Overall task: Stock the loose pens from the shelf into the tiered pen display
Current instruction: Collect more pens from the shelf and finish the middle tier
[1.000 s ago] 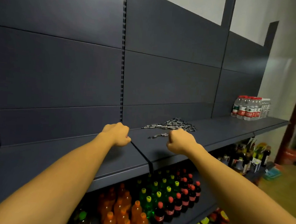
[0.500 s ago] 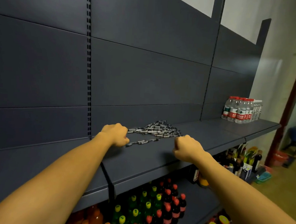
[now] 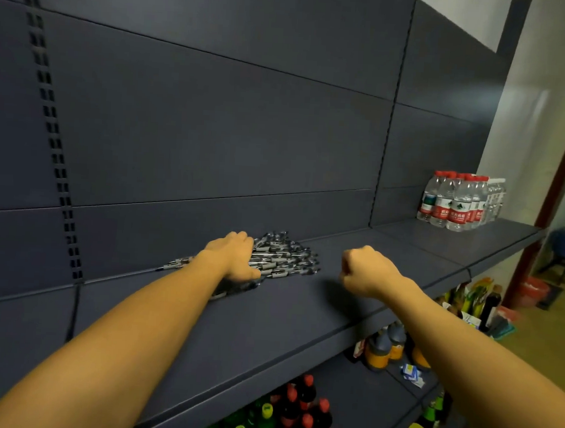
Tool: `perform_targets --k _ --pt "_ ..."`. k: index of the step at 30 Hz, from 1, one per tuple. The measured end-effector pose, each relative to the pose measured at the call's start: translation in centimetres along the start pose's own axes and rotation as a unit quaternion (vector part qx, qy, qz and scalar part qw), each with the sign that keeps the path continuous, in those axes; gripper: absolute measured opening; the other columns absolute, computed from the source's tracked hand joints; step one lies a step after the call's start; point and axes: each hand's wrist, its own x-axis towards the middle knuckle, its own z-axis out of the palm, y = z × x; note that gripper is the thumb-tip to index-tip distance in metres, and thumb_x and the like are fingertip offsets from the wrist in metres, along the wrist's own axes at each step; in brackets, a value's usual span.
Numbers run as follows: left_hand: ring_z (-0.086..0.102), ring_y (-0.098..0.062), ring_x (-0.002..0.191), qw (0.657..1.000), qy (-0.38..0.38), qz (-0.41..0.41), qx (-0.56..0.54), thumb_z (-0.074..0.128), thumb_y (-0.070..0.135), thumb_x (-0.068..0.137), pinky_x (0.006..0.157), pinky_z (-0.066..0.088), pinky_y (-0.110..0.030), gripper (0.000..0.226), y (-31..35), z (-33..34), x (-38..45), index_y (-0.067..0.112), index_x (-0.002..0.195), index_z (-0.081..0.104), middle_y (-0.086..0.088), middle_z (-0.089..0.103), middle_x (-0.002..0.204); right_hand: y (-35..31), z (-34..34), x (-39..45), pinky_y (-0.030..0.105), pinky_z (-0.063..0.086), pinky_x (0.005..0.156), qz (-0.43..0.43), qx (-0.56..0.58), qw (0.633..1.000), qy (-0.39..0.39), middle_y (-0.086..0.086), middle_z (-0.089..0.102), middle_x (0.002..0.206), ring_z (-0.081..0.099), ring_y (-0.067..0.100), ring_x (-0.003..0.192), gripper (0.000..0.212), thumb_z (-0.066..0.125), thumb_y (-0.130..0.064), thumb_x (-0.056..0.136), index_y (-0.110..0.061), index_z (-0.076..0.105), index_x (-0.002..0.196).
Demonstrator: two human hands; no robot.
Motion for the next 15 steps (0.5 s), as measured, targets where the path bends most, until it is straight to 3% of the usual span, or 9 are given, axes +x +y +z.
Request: perform_targets --k 7,10,15 --pt "0.035 -0.03 0.137 0.997 -0.059 -0.041 0.02 0.06 0.068 0.08 0.115 0.031 -0.048 0.097 2.9 2.0 5.1 0.011 0.152 0.029 -0.008 0.034 0.148 2.7 0.7 5.2 0.045 0.059 0.074 -0.044 0.015 0.999 0.0 0.013 0.064 0.095 0.064 0.032 0.084 0.017 0.059 -0.018 0.085 -0.006 0.062 0.096" --pt "0.036 -0.03 0.134 0.993 -0.092 -0.074 -0.013 0.057 0.075 0.068 0.112 0.035 -0.052 0.104 3.2 2.5 6.6 0.016 0.15 0.032 -0.003 0.032 0.146 3.7 0.6 7.7 0.044 0.059 0.076 -0.081 0.025 0.996 -0.004 0.013 0.065 0.097 0.064 0.032 0.086 0.015 0.059 -0.019 0.087 -0.007 0.062 0.097" --pt "0.041 -0.026 0.129 0.989 -0.109 -0.089 -0.041 0.066 0.064 0.073 0.11 0.036 -0.047 0.09 4.0 3.0 8.3 0.017 0.143 0.037 -0.002 0.036 0.136 5.2 0.3 11.2 0.041 0.057 0.075 -0.137 0.049 0.989 0.004 0.012 0.065 0.099 0.064 0.032 0.088 0.013 0.059 -0.02 0.089 -0.01 0.061 0.097"
